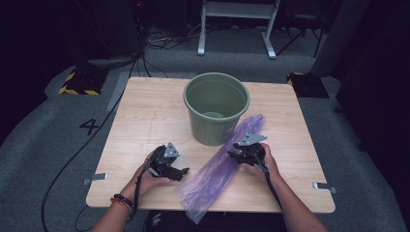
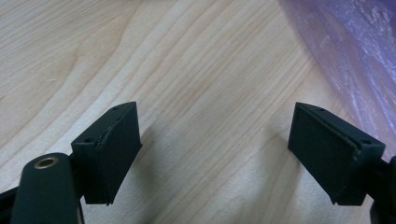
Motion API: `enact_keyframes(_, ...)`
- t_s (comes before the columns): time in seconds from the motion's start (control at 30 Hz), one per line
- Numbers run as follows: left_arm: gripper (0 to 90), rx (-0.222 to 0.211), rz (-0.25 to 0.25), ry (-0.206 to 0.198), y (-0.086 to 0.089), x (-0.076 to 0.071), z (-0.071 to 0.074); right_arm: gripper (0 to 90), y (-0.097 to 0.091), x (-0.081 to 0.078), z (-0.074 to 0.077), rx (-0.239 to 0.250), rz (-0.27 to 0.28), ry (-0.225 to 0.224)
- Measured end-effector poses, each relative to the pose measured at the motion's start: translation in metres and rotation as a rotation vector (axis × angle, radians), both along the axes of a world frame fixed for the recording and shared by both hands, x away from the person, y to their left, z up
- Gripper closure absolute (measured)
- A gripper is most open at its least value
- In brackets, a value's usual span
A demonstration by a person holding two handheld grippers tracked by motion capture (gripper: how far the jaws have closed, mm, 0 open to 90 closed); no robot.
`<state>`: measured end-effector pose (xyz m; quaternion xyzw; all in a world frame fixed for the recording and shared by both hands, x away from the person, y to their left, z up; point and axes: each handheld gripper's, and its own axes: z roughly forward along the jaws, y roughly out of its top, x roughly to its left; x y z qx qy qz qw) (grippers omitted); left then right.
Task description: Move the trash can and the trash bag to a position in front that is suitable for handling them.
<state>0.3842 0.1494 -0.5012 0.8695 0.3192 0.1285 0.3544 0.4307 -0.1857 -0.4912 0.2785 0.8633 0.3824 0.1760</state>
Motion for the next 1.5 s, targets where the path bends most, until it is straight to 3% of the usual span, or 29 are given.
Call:
enact_keyframes(0.03, 17.0, -0.005, -0.002, 0.001, 0.001, 0.000, 0.000, 42.0, -0.008, 0.000, 0.005, 0.036, -0.021, -0.003)
enact_keyframes(0.07, 17.0, -0.007, -0.003, -0.001, 0.001, 0.001, -0.001, 42.0, -0.008, 0.000, 0.005, 0.036, -0.021, -0.003)
enact_keyframes(0.1, 16.8, -0.007, -0.004, -0.002, 0.002, 0.000, -0.001, 34.1, -0.018, -0.001, 0.012, 0.055, -0.047, -0.023)
enact_keyframes(0.2, 16.3, -0.007, -0.003, -0.004, 0.001, 0.001, -0.001, 30.2, -0.025, -0.002, 0.018, 0.069, -0.070, -0.036)
enact_keyframes(0.33, 15.9, -0.011, -0.003, -0.007, 0.001, 0.001, -0.002, 26.1, -0.041, 0.006, 0.027, 0.060, -0.180, -0.070)
enact_keyframes(0.43, 15.8, -0.017, -0.002, -0.010, 0.001, 0.000, -0.002, 26.4, -0.053, 0.022, 0.027, 0.077, -0.265, -0.044)
enact_keyframes(0.53, 15.8, -0.018, -0.003, -0.011, 0.001, 0.000, -0.002, 25.9, -0.064, 0.044, 0.019, 0.081, -0.365, 0.029)
enact_keyframes(0.63, 15.8, -0.018, -0.002, -0.010, 0.001, 0.000, -0.002, 25.0, -0.067, 0.054, 0.013, 0.054, -0.399, 0.043)
enact_keyframes(0.7, 15.8, -0.018, -0.003, -0.011, 0.001, 0.000, -0.002, 25.3, -0.065, 0.058, 0.009, 0.044, -0.394, 0.064)
enact_keyframes(0.73, 15.8, -0.018, -0.001, -0.010, 0.001, 0.000, -0.002, 28.9, -0.062, 0.060, 0.005, 0.045, -0.364, 0.094)
enact_keyframes(0.8, 15.8, -0.019, 0.001, -0.012, 0.001, 0.000, -0.002, 29.4, -0.059, 0.060, 0.004, 0.040, -0.338, 0.111)
enact_keyframes(0.9, 15.8, -0.019, 0.002, -0.012, 0.001, 0.000, -0.002, 31.2, -0.053, 0.060, -0.001, -0.001, -0.333, 0.098)
enact_keyframes(1.07, 15.9, -0.019, 0.003, -0.015, 0.001, 0.000, -0.003, 33.0, -0.053, 0.060, -0.006, 0.032, -0.345, 0.108)
enact_keyframes(1.2, 15.9, -0.019, 0.003, -0.015, 0.001, 0.000, -0.003, 53.9, -0.052, 0.057, -0.006, 0.041, -0.300, 0.093)
enact_keyframes(1.43, 15.9, -0.019, 0.003, -0.015, 0.001, 0.000, -0.003, 81.0, -0.053, 0.055, -0.007, 0.069, -0.270, 0.098)
enact_keyframes(1.5, 15.9, -0.019, 0.003, -0.015, 0.001, 0.000, -0.003, 85.2, -0.054, 0.056, -0.007, 0.076, -0.267, 0.097)
